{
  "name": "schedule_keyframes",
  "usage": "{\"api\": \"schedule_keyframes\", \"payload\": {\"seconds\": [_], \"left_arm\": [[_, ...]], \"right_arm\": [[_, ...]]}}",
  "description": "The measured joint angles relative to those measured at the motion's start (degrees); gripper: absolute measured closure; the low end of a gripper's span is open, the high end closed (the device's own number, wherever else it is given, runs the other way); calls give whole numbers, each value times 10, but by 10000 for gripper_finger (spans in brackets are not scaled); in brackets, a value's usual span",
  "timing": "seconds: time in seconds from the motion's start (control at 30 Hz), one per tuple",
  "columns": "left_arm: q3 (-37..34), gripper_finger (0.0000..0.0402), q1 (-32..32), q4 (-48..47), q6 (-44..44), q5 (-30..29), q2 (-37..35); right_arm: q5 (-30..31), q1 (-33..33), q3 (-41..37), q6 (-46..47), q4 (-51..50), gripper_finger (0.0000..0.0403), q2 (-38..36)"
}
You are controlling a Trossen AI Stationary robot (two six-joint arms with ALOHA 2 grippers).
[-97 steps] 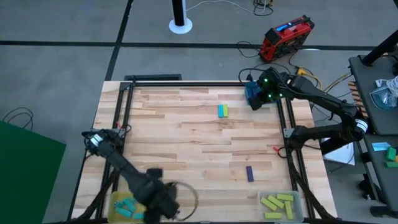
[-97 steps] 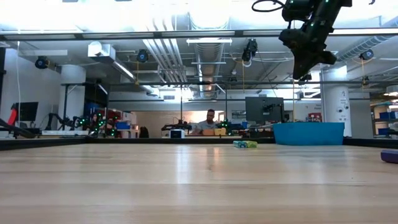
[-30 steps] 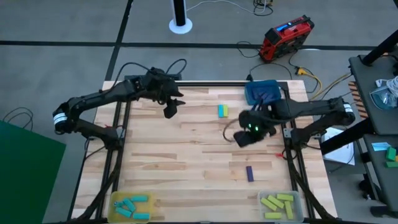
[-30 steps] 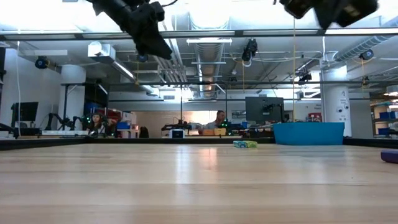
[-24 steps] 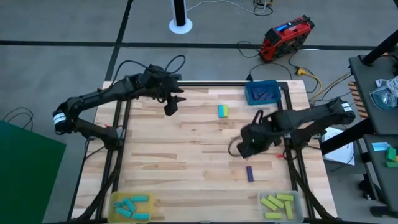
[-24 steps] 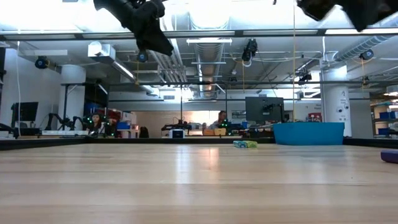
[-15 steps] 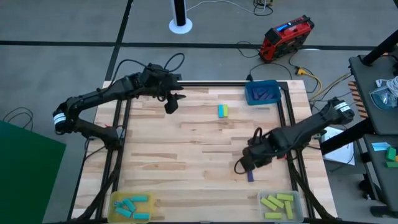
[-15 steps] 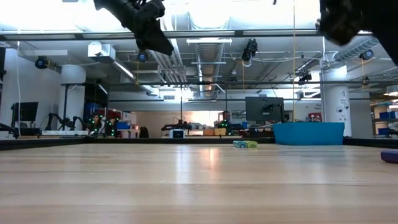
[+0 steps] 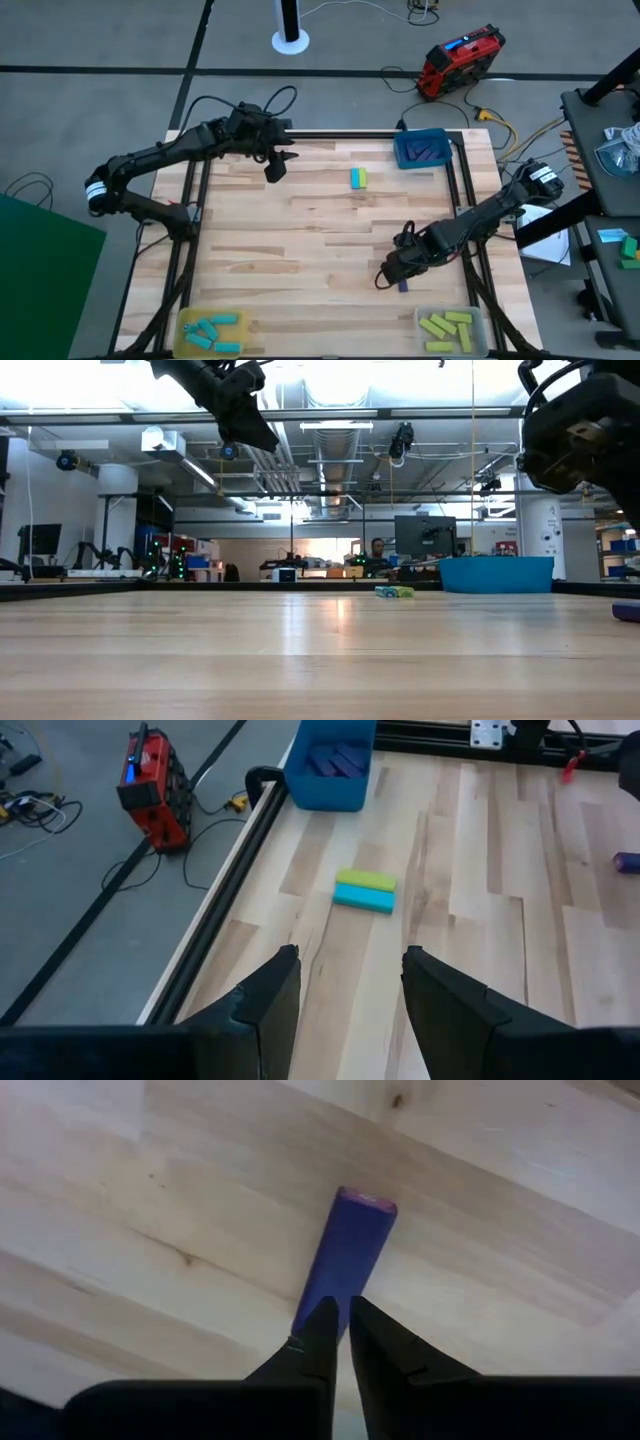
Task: Sort blocks
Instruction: Put the violet block into the blue bin
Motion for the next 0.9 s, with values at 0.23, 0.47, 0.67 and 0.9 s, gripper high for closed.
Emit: {"api": "schedule_keyframes", "payload": {"seconds": [0.23, 0.47, 0.67, 0.9], "left_arm": [[0, 247, 0, 3, 0, 0, 0], [0, 247, 0, 17, 0, -1, 0], [0, 247, 1, 26, -2, -1, 12], [-1, 247, 1, 26, -17, 0, 43]], "right_arm": [[3, 0, 1, 9, -2, 325, 21], [14, 0, 1, 14, 14, 221, 37], [12, 0, 1, 14, 29, 159, 68], [8, 0, 5, 27, 38, 141, 109]]}}
